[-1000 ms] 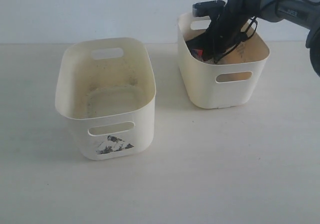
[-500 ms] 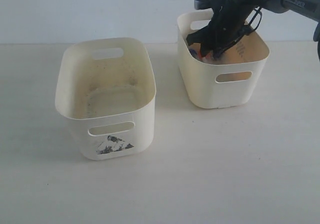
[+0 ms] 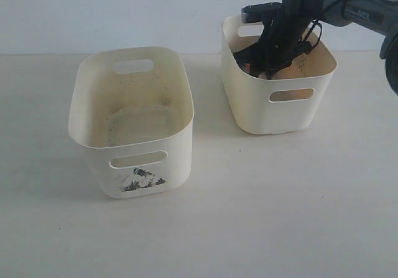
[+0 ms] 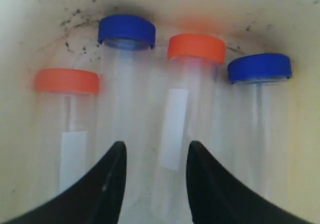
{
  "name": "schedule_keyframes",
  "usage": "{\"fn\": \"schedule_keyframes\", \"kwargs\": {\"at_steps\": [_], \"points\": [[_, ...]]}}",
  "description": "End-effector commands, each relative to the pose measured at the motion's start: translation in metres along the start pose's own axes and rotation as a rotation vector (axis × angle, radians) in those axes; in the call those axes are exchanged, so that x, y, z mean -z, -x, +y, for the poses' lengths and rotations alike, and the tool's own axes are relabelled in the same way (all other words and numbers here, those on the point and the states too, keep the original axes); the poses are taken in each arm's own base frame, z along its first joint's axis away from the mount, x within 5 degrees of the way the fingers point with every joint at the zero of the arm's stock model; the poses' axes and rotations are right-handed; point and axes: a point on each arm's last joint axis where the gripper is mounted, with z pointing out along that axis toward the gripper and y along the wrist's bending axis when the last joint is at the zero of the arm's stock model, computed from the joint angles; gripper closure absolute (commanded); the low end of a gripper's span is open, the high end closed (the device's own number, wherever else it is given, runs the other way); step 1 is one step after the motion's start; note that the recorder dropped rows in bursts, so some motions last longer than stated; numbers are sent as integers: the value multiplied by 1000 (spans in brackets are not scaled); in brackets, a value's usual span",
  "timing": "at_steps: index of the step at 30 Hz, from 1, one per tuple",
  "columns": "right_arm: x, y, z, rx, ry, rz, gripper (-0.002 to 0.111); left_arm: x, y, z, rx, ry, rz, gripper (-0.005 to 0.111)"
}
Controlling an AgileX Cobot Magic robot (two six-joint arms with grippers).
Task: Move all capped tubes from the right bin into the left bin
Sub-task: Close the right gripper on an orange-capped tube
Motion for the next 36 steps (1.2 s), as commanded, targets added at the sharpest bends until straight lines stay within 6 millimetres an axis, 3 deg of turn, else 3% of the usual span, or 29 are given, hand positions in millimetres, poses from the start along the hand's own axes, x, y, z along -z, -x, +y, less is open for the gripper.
{"fn": "schedule_keyframes", "kwargs": {"at_steps": [1, 11, 17, 22, 36], "points": [[-8, -3, -6, -3, -24, 14, 70, 0, 3, 0, 18, -1, -22, 102], [-9, -4, -10, 34, -69, 15, 70, 0, 3, 0, 18, -1, -22, 102], [-4, -1, -10, 32, -69, 4, 50, 0, 3, 0, 18, -1, -22, 102], [-10, -4, -10, 14, -69, 9, 56, 0, 3, 0, 18, -1, -22, 102], [-26, -12, -8, -21, -40, 57, 56, 0, 3, 0, 18, -1, -22, 102]]}}
